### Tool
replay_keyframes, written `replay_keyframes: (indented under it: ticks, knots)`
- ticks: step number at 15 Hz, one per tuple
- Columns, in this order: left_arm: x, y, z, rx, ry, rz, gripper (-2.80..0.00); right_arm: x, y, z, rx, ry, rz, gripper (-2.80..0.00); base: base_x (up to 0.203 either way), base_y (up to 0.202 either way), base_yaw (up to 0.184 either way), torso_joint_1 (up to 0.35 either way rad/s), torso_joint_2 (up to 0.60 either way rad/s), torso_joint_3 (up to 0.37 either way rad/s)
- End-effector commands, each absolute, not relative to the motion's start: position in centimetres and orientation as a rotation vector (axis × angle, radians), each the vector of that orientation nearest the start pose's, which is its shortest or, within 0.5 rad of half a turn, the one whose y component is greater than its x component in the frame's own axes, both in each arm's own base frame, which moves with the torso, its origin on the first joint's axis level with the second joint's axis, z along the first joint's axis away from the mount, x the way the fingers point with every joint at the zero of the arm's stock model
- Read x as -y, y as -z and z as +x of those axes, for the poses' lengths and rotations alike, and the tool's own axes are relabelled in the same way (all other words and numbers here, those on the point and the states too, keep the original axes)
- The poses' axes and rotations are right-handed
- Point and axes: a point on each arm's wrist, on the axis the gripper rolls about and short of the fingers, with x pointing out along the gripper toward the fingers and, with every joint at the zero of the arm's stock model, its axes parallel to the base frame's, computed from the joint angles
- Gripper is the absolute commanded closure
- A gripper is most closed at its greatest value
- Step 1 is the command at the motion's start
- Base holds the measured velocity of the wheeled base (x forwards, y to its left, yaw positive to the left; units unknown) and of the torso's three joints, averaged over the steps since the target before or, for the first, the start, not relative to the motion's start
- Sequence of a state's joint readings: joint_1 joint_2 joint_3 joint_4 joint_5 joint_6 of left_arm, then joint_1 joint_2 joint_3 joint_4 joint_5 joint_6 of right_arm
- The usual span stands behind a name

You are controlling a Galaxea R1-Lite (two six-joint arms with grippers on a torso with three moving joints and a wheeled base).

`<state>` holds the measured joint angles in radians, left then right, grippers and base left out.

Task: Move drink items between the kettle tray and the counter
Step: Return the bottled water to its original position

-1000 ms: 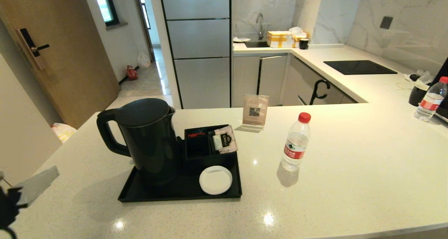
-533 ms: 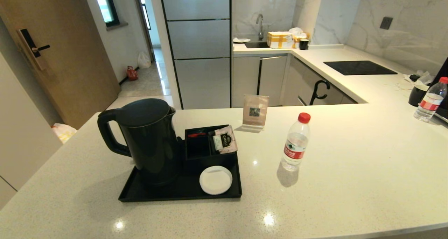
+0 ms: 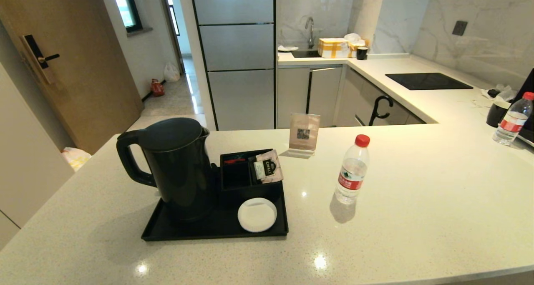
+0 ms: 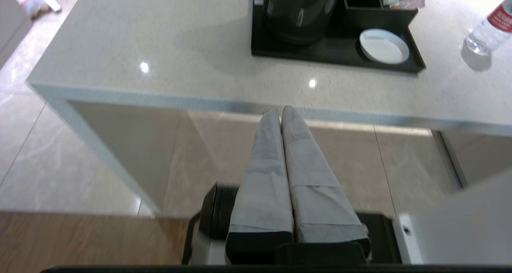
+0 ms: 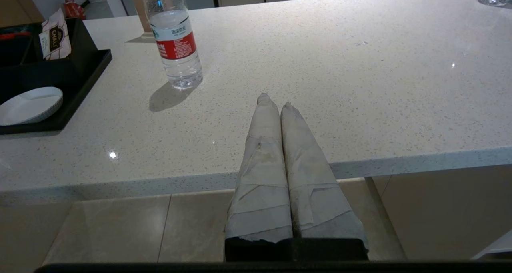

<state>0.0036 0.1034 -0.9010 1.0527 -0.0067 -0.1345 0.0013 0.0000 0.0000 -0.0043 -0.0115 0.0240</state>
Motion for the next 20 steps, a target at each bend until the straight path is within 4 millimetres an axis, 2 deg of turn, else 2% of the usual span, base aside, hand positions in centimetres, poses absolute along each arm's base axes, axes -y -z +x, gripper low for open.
replay_keyframes:
  ticks: [1,4,5,11,14,15,19,20]
  knots:
    - [0.0,-15.9,-11.8,-0.209,-0.020,-0.131,0.00,0.0,-7.6,-2.3,0.003,0.009,0.025,0.00,0.000,0.000,0.000,0.000,0.00,0.000]
    - [-0.2,-13.7,-7.2,-0.075,-0.074,-0.110,0.00,0.0,-7.6,-2.3,0.003,0.011,0.025,0.00,0.000,0.000,0.000,0.000,0.00,0.000]
    - [-0.2,-13.5,-6.3,-0.011,-0.089,-0.106,0.00,0.0,-7.6,-2.3,0.003,0.011,0.025,0.00,0.000,0.000,0.000,0.000,0.00,0.000]
    - [-0.2,-13.1,-5.4,0.064,-0.089,-0.079,0.00,0.0,-7.6,-2.3,0.003,0.009,0.025,0.00,0.000,0.000,0.000,0.000,0.00,0.000]
    - [-0.1,-8.3,-2.6,0.010,-0.031,-0.063,0.00,0.0,-7.6,-2.3,0.003,0.009,0.025,0.00,0.000,0.000,0.000,0.000,0.00,0.000]
    - [0.0,-7.6,-2.3,0.003,-0.015,-0.060,0.00,0.0,-7.6,-2.3,0.003,0.009,0.025,0.00,0.000,0.000,0.000,0.000,0.00,0.000]
    - [0.0,-7.9,-2.3,0.027,0.003,-0.026,0.00,0.0,-7.6,-2.3,0.003,0.009,0.025,0.00,0.000,0.000,0.000,0.000,0.00,0.000]
    - [0.0,-7.7,-2.3,0.012,0.006,0.032,0.00,0.0,-7.6,-2.3,0.003,0.009,0.025,0.00,0.000,0.000,0.000,0.000,0.00,0.000]
